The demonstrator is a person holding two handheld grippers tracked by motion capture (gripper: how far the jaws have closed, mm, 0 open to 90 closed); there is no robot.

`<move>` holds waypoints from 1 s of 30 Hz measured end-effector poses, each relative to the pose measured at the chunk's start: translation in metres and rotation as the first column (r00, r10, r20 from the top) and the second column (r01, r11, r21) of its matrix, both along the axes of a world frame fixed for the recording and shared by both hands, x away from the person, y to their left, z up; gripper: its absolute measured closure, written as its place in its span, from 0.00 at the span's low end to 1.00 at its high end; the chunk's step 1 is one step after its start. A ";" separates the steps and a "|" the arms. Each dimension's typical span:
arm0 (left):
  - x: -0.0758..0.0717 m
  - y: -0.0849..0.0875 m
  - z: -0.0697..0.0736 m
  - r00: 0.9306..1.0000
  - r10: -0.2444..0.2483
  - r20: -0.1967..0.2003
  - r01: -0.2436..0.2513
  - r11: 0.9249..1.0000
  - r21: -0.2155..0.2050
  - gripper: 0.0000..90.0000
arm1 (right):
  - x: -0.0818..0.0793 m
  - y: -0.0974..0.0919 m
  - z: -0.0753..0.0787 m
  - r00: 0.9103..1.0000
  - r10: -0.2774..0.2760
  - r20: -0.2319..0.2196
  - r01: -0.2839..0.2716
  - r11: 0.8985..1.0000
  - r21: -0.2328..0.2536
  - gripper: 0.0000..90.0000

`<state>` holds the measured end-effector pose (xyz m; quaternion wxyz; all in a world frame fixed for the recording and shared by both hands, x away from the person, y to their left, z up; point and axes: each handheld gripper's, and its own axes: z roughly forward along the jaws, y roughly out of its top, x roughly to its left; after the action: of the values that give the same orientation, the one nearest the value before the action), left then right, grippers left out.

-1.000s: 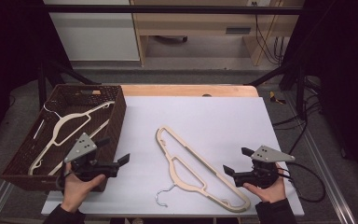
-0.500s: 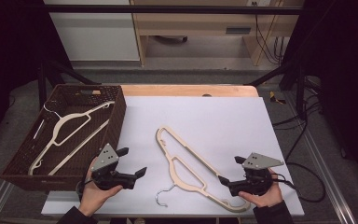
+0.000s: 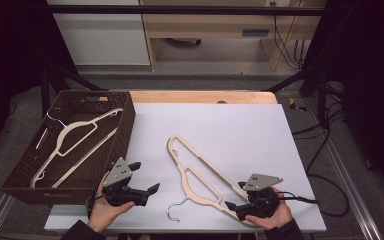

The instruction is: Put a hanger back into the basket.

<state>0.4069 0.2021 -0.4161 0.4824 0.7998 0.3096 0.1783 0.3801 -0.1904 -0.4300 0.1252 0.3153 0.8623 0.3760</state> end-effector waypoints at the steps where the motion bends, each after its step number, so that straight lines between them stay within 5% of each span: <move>1: 0.000 -0.001 -0.001 1.000 -0.002 -0.003 0.002 1.000 0.004 0.07 | -0.001 0.001 -0.001 1.000 0.000 -0.007 0.000 1.000 -0.003 0.30; 14: 0.000 -0.006 -0.007 1.000 -0.017 -0.024 0.018 0.999 0.040 0.07 | -0.004 0.021 -0.030 0.986 0.033 -0.163 -0.051 0.993 -0.107 0.59; 30: -0.001 -0.010 -0.009 0.999 -0.026 -0.030 0.028 0.998 0.049 0.08 | -0.004 0.024 -0.033 0.984 0.044 -0.172 -0.073 0.983 -0.170 0.86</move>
<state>0.4062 0.1919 -0.4255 0.4601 0.8182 0.3013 0.1675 0.3758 -0.1666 -0.4633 0.0686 0.3080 0.9085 0.2741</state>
